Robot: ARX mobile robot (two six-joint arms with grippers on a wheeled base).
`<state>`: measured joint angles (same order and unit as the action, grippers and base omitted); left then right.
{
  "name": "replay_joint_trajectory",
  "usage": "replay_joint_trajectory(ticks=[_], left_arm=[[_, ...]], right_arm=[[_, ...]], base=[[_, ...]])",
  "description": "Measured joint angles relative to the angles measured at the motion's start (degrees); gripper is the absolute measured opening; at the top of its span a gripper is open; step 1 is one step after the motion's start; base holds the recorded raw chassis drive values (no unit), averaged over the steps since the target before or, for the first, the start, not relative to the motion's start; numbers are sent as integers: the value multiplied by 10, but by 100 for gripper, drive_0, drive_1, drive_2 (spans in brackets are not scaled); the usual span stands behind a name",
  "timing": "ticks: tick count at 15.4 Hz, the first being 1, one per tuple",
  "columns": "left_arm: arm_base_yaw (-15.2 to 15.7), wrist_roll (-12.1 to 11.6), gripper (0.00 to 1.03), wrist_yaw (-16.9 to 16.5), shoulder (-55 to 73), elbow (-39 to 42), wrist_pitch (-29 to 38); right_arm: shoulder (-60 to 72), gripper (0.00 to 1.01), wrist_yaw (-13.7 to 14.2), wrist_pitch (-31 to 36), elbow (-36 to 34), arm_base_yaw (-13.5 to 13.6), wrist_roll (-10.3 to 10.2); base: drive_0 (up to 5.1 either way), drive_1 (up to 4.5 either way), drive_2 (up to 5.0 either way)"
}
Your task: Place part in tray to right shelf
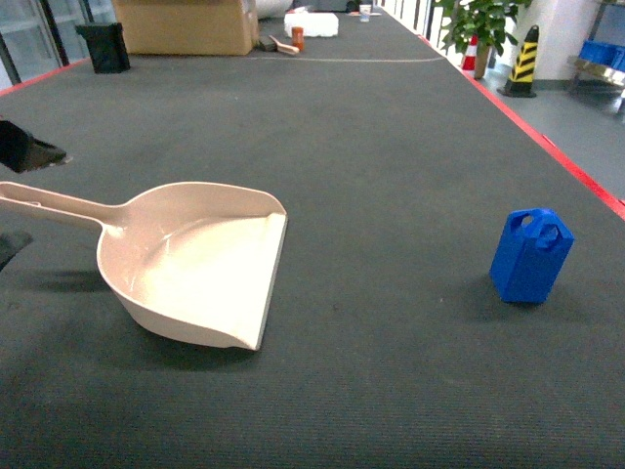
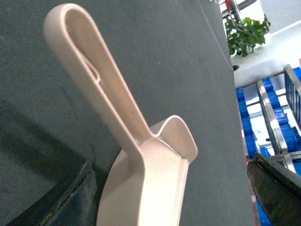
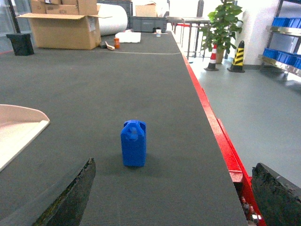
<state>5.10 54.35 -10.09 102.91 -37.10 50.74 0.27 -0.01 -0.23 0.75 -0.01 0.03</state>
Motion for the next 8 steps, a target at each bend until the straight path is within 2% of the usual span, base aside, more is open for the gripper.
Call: replay_joint_trajectory(ticks=[3,8], left_arm=[[5,23,98,7,55,-48,-10],[14,43,98,25,135,-132,-31]], right_arm=[[0,98,0,0,0,0,0],[0,98,0,0,0,0,0]], base=[[0,0,0],[0,0,0]])
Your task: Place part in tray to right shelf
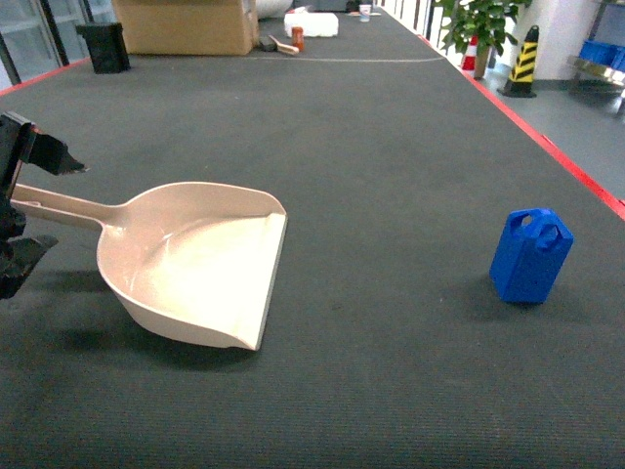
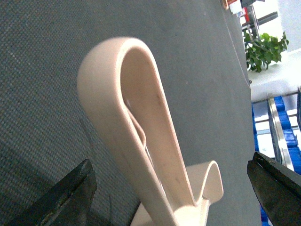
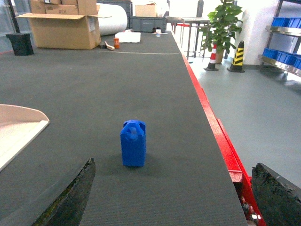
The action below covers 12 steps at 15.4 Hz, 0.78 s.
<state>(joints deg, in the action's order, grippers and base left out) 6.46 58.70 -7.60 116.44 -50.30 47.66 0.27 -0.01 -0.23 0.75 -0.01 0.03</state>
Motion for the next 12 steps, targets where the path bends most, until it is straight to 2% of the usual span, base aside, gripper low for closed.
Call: replay_joint_trajectory(ticks=[2,3,5,6,7,8,9,10,12], left_arm=[[0,14,97,-3,34,-35,-6],[2,24,89,-3,45,-44,-5],[3,37,72,-9,66,-61,8],[5,49,58,-17,79,-66,34],[6,59,44,-19,82,-71,31],[6,61,35,-24,82,-70,42],[6,75,23,-29,82,-67,58],[2,94,19,-32,79,-57,82],[-11,104,19,-49,60,-29,114]], right_arm=[[0,98,0,0,0,0,0],[0,98,0,0,0,0,0],[0,98,0,0,0,0,0],[0,98,0,0,0,0,0],[0,98,0,0,0,0,0],[0,98,0,0,0,0,0],[0,98,0,0,0,0,0],[0,98,0,0,0,0,0],[0,98,0,0,0,0,0]], base=[[0,0,0],[0,0,0],[0,0,0],[0,0,0],[0,0,0],[0,0,0],[0,0,0],[0,0,0],[0,0,0]])
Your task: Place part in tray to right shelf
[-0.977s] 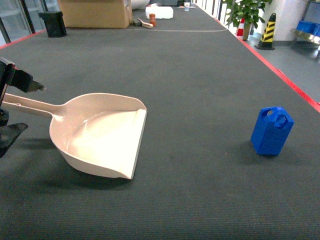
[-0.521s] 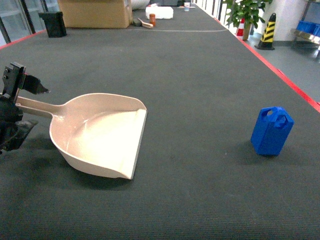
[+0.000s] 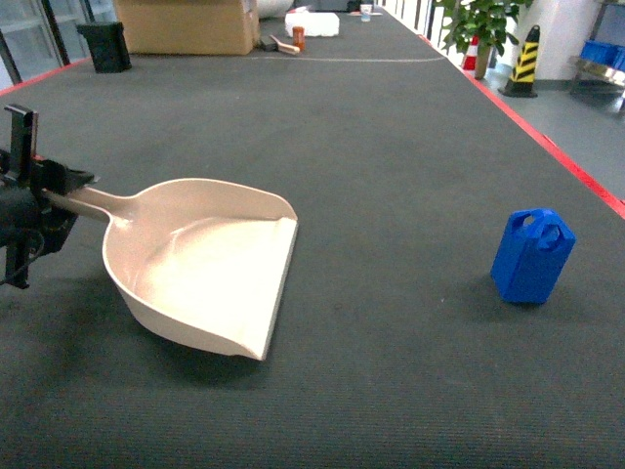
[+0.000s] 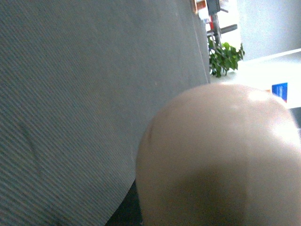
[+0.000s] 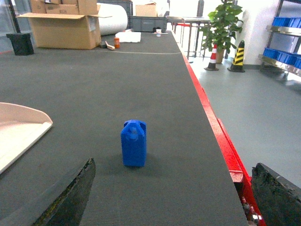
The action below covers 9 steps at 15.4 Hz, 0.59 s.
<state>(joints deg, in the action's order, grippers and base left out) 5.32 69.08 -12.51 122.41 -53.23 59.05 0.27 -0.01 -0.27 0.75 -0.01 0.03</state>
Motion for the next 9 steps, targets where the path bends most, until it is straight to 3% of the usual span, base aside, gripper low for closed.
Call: replay_joint_trajectory(ticks=[5,9], left_arm=[[-81,51,19,-23,-95,31,89],[-166,105,19,24,-104,33,92]], right_arm=[[0,98,0,0,0,0,0],[0,98,0,0,0,0,0]], base=[[0,0,0],[0,0,0]])
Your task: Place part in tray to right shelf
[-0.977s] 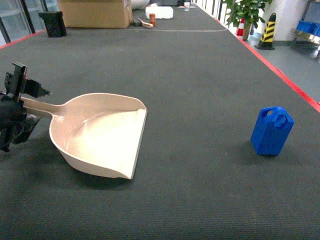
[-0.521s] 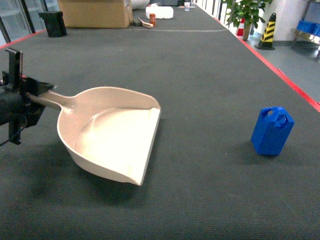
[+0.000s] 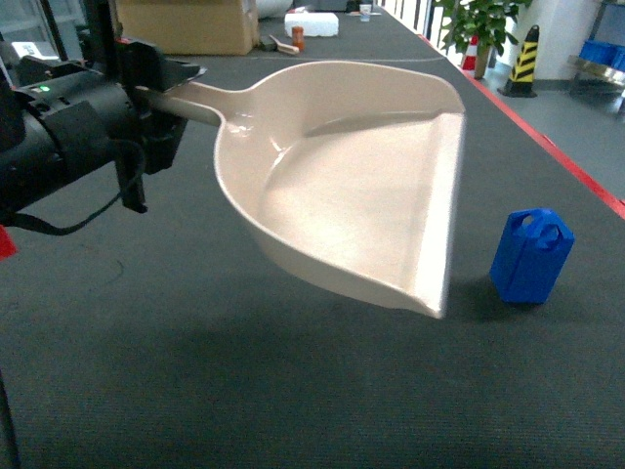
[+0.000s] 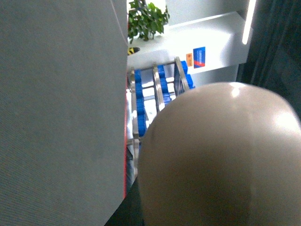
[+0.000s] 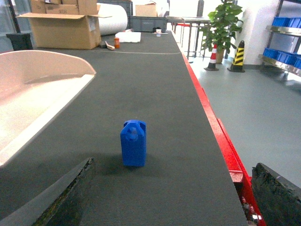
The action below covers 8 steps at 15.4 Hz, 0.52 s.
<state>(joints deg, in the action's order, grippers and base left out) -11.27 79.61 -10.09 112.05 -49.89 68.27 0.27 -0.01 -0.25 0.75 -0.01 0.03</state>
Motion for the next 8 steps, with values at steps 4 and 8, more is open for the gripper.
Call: replay_joint_trajectory(ticks=[4,8], left_arm=[[-56,54,19,33,0,14,17],[-79,75,19,35,4,17,6]], right_arm=[[0,98,0,0,0,0,0],[0,98,0,0,0,0,0]], base=[[0,0,0],[0,0,0]])
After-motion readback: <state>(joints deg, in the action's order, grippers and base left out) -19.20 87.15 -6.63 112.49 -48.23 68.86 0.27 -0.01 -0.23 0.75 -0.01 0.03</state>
